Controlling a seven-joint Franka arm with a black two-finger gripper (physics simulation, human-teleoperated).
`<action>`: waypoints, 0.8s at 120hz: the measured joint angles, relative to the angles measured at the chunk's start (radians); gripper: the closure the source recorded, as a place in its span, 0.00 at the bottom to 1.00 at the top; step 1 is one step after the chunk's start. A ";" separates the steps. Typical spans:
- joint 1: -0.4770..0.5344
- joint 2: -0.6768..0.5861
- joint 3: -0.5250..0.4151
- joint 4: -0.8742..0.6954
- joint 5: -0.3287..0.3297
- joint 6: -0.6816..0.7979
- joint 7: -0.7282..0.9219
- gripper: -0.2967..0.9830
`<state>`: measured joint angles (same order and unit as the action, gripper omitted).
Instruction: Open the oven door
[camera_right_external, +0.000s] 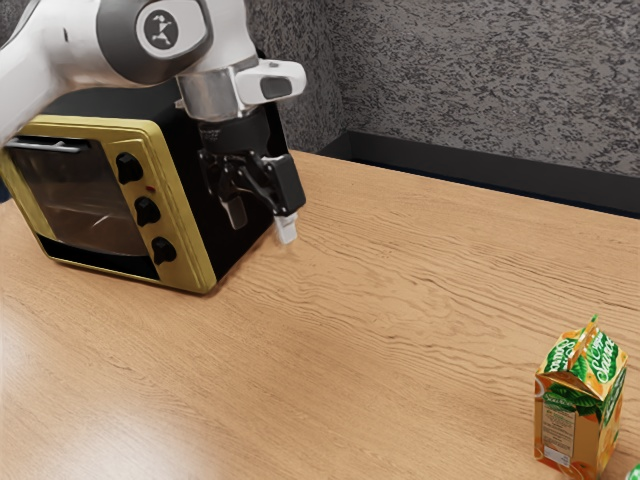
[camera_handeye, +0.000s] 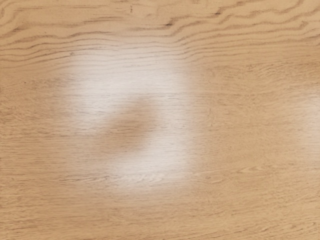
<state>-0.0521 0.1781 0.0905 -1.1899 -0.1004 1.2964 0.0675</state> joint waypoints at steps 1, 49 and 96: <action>0.000 0.000 0.000 -0.001 0.000 0.003 -0.003 0.23; 0.256 -0.291 -0.175 0.041 0.001 0.066 0.116 0.23; 1.484 -0.759 -0.705 -0.575 -0.426 0.385 0.989 0.23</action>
<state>1.4320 -0.5813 -0.6141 -1.7646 -0.5259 1.6813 1.0560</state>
